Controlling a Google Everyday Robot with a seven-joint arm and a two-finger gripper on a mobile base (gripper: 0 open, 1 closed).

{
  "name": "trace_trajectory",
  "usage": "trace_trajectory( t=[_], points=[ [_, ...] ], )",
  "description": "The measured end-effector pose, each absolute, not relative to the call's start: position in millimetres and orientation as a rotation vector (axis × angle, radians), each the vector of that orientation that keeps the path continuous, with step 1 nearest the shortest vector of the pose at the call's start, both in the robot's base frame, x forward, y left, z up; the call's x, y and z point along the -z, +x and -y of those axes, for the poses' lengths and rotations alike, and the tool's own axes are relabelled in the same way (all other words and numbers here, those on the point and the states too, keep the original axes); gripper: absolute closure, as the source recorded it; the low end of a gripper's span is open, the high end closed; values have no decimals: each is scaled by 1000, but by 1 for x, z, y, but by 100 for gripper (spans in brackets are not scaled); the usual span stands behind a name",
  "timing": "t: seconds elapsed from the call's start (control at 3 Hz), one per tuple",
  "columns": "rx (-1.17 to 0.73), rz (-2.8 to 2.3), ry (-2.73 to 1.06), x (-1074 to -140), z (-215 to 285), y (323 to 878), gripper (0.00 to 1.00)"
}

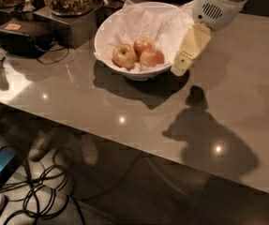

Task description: Pick apple from white bowl

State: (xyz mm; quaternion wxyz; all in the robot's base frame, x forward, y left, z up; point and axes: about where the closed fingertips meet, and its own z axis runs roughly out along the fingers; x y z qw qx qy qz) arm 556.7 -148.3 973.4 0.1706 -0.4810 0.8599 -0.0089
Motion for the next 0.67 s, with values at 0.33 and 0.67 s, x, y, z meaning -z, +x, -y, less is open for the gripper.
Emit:
trace_trajectory(
  t=[0.33,0.67],
  points=[
    [-32,-2558,-1261,-957,132,592,0],
    [-33,-2557,-1260,-957,131,592,0]
  ],
)
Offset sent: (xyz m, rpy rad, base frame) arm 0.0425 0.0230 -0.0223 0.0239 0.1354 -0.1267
